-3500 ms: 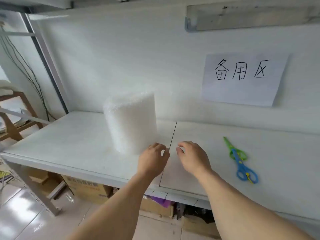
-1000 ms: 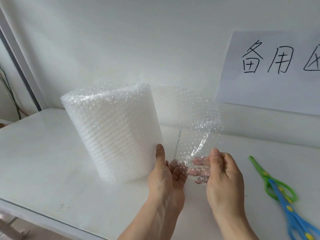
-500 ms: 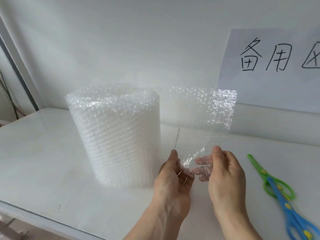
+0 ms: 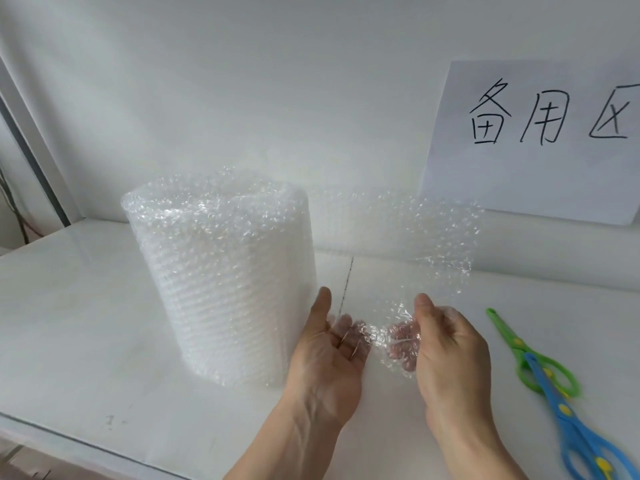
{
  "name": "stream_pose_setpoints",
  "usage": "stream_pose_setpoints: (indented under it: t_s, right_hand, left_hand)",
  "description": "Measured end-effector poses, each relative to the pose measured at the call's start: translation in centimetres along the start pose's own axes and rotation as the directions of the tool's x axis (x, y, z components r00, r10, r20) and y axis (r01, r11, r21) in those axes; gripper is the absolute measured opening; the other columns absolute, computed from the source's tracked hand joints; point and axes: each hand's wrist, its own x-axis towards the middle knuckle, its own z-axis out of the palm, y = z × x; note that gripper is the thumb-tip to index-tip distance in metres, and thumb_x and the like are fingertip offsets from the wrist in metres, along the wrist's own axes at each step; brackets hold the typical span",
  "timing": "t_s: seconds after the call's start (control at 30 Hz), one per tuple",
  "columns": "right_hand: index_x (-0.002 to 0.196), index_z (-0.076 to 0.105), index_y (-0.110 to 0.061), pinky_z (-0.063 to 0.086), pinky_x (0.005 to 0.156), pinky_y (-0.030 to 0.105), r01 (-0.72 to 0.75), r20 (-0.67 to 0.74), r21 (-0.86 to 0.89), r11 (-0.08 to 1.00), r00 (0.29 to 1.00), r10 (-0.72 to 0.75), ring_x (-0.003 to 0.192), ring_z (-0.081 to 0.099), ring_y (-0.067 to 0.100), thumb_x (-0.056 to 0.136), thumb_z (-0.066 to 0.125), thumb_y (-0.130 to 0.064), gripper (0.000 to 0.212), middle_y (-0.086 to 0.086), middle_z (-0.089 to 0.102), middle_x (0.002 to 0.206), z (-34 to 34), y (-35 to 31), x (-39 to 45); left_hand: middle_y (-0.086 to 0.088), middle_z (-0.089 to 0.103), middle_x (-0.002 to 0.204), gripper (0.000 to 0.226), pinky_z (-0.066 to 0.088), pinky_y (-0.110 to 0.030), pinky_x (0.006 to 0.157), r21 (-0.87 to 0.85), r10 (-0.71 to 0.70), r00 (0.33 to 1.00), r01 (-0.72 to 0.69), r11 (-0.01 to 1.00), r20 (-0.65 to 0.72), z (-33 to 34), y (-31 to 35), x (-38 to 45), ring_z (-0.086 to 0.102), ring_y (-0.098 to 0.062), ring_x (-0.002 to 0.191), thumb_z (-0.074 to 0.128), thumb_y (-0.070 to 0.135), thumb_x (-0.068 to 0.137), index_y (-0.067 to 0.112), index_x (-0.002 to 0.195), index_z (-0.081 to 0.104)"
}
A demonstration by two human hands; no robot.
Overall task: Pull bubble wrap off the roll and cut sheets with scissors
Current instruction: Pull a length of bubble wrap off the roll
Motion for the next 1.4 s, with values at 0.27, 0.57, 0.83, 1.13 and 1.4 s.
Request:
stream_pose_setpoints:
  t_s: [0.27, 0.57, 0.83, 1.13, 1.4]
  right_hand:
    - [0.064, 0.056, -0.010, 0.045, 0.054, 0.032, -0.001, 0.001, 0.003, 1.000, 1.000, 0.001, 0.040, 0.060, 0.010, 0.093, 0.059, -0.034, 0.037, -0.002, 0.069, 0.055, -1.0, -0.7, 0.2]
    - [0.089, 0.065, -0.021, 0.049, 0.061, 0.036, 0.071, 0.043, 0.063, 0.996, 0.996, -0.074, 0.063, 0.071, 0.019, 0.071, 0.073, -0.050, 0.034, 0.000, 0.075, 0.078, -2.2, -1.9, 1.2]
    - [0.054, 0.053, -0.009, 0.045, 0.057, 0.038, 0.056, -0.036, 0.085, 0.995, 0.998, -0.053, 0.047, 0.051, 0.024, 0.088, 0.067, -0.040, 0.048, 0.008, 0.057, 0.047, -2.7, -1.9, 2.4]
    - [0.087, 0.070, -0.028, 0.050, 0.061, 0.032, 0.134, 0.076, 0.024, 0.991, 0.988, -0.135, 0.064, 0.067, 0.020, 0.065, 0.076, -0.052, 0.034, 0.002, 0.074, 0.079, -3.5, -2.7, 3.9]
    - [0.064, 0.061, -0.005, 0.040, 0.037, 0.019, -0.024, -0.021, 0.206, 0.978, 0.999, 0.028, 0.042, 0.050, 0.012, 0.088, 0.070, -0.029, 0.034, 0.002, 0.058, 0.054, -3.4, -3.1, 4.5]
  left_hand:
    - [-0.008, 0.062, 0.092, 0.041, 0.053, -0.032, 0.071, -0.050, 0.015, 1.000, -0.016, 0.999, -0.021, 0.3, 0.4, 0.3, 0.065, -0.022, 0.080, 0.080, 0.038, 0.074, 0.008, 0.091, 0.057]
    - [-0.005, 0.055, 0.069, 0.021, 0.053, -0.022, 0.048, 0.019, 0.055, 0.998, -0.055, 0.998, -0.028, -0.1, -0.6, 0.7, 0.060, -0.015, 0.054, 0.075, 0.013, 0.082, 0.009, 0.085, 0.055]
    - [-0.005, 0.055, 0.068, 0.023, 0.052, -0.027, 0.059, -0.035, 0.069, 0.998, -0.070, 0.997, -0.006, -0.2, -0.4, 0.3, 0.058, -0.017, 0.055, 0.077, 0.019, 0.079, 0.011, 0.073, 0.056]
    - [-0.005, 0.055, 0.069, 0.024, 0.056, -0.025, 0.056, 0.049, 0.143, 0.987, -0.139, 0.989, -0.073, -0.3, -1.0, 0.6, 0.058, -0.015, 0.057, 0.074, 0.008, 0.082, 0.012, 0.087, 0.050]
    - [-0.008, 0.060, 0.070, 0.016, 0.054, -0.024, 0.059, 0.058, 0.205, 0.974, -0.200, 0.978, -0.096, -0.2, -1.3, 0.0, 0.061, -0.017, 0.063, 0.069, 0.001, 0.084, 0.007, 0.087, 0.054]
